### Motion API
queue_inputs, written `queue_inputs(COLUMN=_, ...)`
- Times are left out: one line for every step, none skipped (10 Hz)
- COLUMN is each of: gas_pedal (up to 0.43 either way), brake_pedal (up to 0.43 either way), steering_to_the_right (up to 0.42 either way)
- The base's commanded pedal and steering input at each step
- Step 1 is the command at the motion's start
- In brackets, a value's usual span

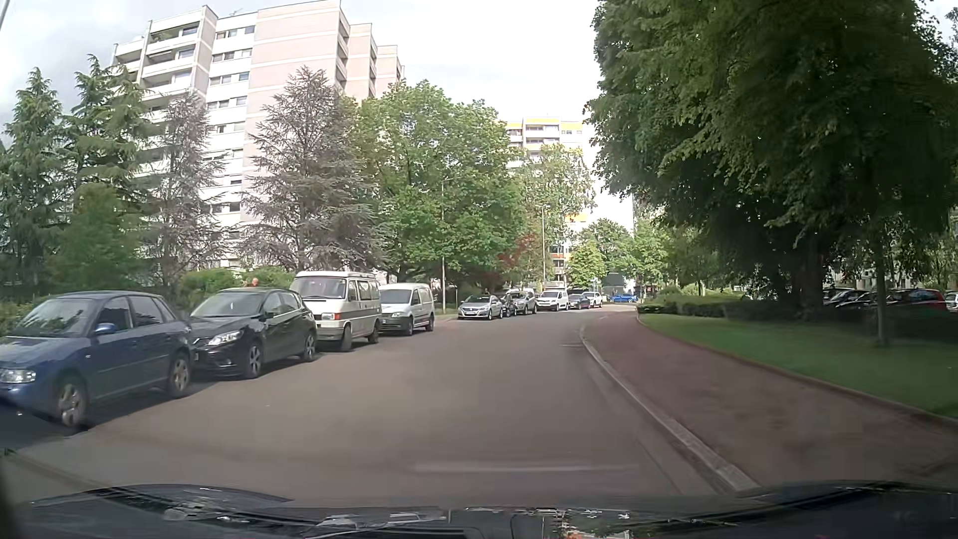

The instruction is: Follow the waypoints while adhering to traffic rules and regulations

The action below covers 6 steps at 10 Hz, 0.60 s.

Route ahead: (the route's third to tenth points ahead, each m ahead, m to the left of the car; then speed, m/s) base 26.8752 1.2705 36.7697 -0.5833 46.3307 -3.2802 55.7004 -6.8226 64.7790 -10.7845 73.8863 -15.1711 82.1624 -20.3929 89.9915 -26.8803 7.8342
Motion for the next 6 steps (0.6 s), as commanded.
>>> queue_inputs(gas_pedal=0.067, brake_pedal=0.0, steering_to_the_right=0.01)
queue_inputs(gas_pedal=0.067, brake_pedal=0.0, steering_to_the_right=0.012)
queue_inputs(gas_pedal=0.067, brake_pedal=0.0, steering_to_the_right=0.013)
queue_inputs(gas_pedal=0.067, brake_pedal=0.0, steering_to_the_right=0.014)
queue_inputs(gas_pedal=0.067, brake_pedal=0.0, steering_to_the_right=0.014)
queue_inputs(gas_pedal=0.067, brake_pedal=0.0, steering_to_the_right=0.016)
